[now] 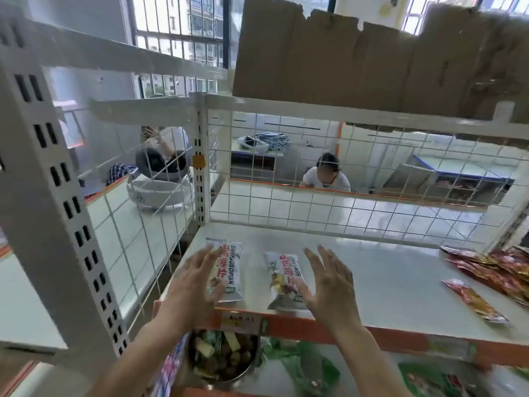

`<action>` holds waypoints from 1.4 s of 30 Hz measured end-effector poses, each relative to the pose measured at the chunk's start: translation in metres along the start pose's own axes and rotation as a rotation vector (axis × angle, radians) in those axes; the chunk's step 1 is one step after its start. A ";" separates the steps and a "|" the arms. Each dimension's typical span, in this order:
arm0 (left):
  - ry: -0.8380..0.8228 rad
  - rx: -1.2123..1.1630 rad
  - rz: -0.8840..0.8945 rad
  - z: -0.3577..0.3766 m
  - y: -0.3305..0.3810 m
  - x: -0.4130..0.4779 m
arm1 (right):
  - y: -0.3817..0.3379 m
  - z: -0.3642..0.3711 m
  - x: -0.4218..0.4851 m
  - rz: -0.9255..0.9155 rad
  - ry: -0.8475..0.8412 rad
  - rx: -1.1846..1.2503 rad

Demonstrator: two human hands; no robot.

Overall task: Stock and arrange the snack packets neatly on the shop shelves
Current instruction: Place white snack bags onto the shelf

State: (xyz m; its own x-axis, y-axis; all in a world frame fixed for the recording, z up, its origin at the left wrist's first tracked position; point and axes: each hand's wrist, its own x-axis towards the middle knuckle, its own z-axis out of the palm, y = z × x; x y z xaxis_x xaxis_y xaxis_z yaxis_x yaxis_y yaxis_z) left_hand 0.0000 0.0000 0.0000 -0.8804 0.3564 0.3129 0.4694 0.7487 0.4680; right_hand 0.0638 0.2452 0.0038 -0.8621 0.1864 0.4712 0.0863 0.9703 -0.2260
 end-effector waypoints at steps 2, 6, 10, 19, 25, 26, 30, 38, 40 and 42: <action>-0.045 0.050 -0.053 0.012 -0.004 0.020 | -0.009 0.013 0.011 0.037 -0.167 0.007; -0.173 0.144 -0.168 0.044 -0.011 0.052 | -0.023 0.046 0.026 0.107 -0.351 -0.008; -0.264 0.133 -0.288 0.066 -0.022 0.066 | -0.027 0.067 0.035 0.219 -0.483 -0.006; -0.210 0.098 -0.348 0.070 -0.012 0.068 | -0.032 0.075 0.040 0.322 -0.423 0.014; -0.034 -0.080 -0.259 0.060 -0.010 0.060 | -0.025 0.052 0.028 0.311 -0.239 0.149; 0.000 -0.108 -0.216 0.057 -0.005 0.058 | -0.022 0.044 0.024 0.307 -0.196 0.162; 0.089 -0.202 0.013 0.047 0.020 0.045 | 0.001 0.011 -0.002 0.330 -0.072 0.170; -0.061 -0.317 0.294 0.057 0.100 0.002 | 0.069 -0.072 -0.118 0.556 0.066 0.082; -0.112 -0.343 0.348 0.062 0.128 -0.008 | 0.082 -0.098 -0.155 0.618 0.110 0.032; -0.181 -0.382 0.422 0.071 0.155 -0.016 | 0.092 -0.122 -0.192 0.702 0.150 0.004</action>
State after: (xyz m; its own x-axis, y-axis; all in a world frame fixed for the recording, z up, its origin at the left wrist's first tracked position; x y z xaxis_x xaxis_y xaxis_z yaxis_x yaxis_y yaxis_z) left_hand 0.0826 0.1499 0.0092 -0.5944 0.6940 0.4063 0.7427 0.2800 0.6083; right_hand 0.2980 0.3177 -0.0030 -0.5254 0.7861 0.3256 0.5934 0.6128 -0.5219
